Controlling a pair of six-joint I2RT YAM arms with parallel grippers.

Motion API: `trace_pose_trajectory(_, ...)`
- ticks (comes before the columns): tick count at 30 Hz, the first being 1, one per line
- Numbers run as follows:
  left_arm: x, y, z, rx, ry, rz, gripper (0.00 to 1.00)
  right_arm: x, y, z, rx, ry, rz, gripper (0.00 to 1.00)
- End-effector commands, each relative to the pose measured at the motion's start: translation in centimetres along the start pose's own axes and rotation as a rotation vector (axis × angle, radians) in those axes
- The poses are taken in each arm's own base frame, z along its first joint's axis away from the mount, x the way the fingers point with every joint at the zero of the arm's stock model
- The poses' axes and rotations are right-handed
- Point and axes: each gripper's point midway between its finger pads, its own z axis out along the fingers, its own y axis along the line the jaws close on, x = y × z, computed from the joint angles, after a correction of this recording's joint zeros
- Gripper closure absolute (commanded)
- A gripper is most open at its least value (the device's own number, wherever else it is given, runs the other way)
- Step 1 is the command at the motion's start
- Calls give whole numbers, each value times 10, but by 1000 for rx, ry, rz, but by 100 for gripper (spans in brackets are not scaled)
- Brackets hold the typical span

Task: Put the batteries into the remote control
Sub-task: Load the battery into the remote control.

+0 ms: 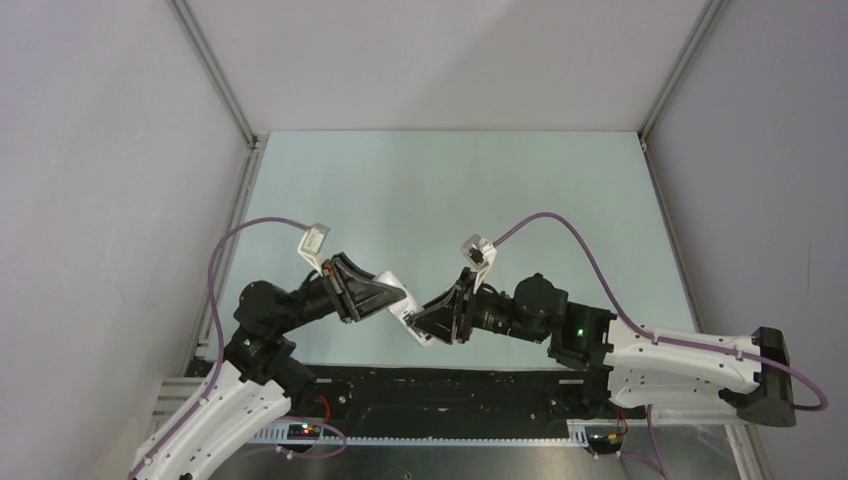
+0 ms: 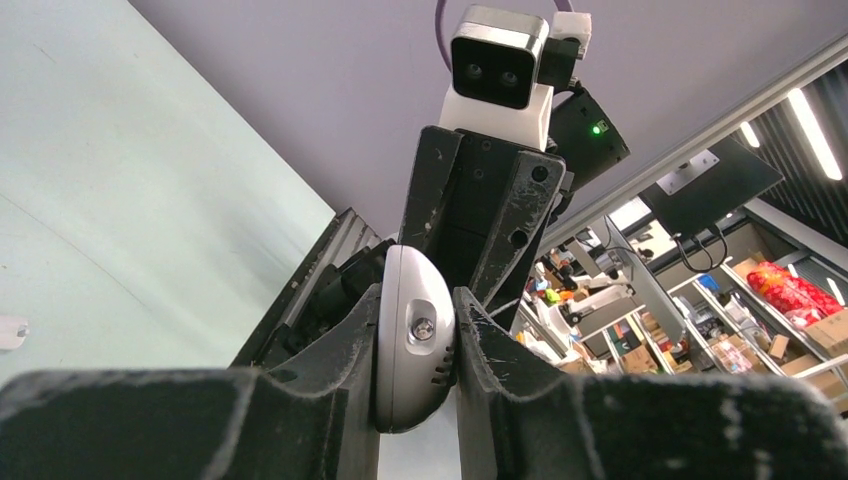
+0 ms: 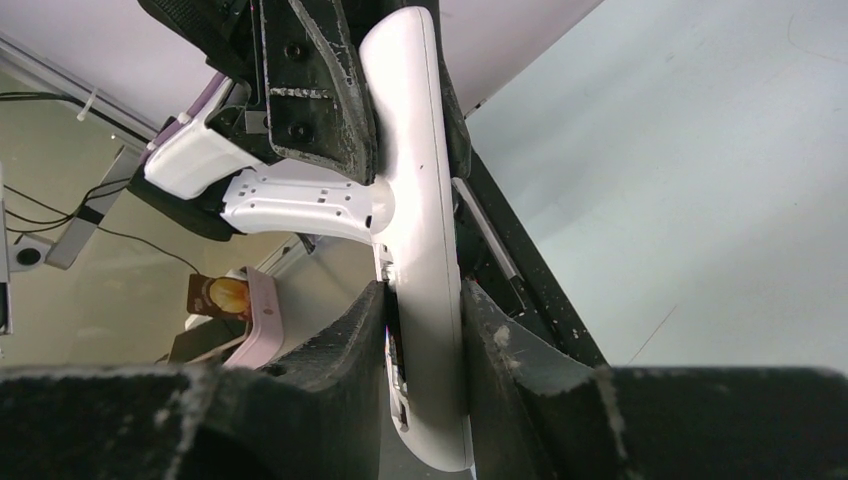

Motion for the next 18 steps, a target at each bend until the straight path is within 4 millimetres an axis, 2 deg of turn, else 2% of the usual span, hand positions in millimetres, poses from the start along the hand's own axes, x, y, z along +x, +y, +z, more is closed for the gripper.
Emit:
trace_pose_trajectory(1, -12, -16, 2, 44, -36, 34, 100, -4, -22, 4, 138, -10, -7, 87)
trace_pose_trajectory(4, -12, -15, 2, 41, -38, 31, 100, -1, -31, 5, 193, 5, -9, 89)
trace_pose_trajectory(8, -11, -13, 2, 35, -37, 21, 100, 5, -48, 1, 281, 22, -14, 87)
trace_pose_trajectory(16, -11, -11, 2, 32, -37, 14, 100, 8, -63, -5, 356, 26, -23, 86)
trace_pose_trajectory(18, -11, -11, 2, 32, -36, 14, 100, 8, -66, -7, 372, 29, -24, 83)
